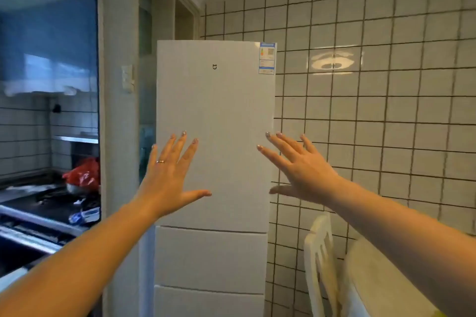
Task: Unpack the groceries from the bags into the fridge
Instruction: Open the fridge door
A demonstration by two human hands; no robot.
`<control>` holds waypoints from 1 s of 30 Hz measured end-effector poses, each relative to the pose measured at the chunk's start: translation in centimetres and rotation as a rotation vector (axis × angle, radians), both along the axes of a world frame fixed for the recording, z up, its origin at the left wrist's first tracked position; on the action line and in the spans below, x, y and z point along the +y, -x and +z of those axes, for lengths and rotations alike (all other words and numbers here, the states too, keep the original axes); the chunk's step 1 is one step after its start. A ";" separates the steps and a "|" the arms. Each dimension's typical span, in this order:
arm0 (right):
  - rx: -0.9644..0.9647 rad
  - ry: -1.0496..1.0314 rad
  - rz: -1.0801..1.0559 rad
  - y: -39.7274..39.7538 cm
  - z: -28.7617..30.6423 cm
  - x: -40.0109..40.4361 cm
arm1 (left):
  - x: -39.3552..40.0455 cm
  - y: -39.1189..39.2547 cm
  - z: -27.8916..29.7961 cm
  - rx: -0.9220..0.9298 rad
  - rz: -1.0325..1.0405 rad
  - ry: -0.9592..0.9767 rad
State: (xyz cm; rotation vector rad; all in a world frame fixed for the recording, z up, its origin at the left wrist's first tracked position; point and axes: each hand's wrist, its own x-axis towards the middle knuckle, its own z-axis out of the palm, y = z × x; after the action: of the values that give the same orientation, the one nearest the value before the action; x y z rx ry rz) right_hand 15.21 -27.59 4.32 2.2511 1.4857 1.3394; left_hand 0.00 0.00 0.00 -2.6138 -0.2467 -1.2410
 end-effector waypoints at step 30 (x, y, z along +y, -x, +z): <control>-0.153 0.330 0.126 -13.7 1.3 50.3 | 35.3 -11.9 -8.3 0.109 0.000 0.352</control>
State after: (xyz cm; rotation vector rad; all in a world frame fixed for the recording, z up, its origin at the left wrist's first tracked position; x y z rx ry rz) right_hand 28.88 22.74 5.63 1.8405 1.6742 1.1646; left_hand 11.87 35.35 -8.34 -2.9646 -0.4849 -1.1368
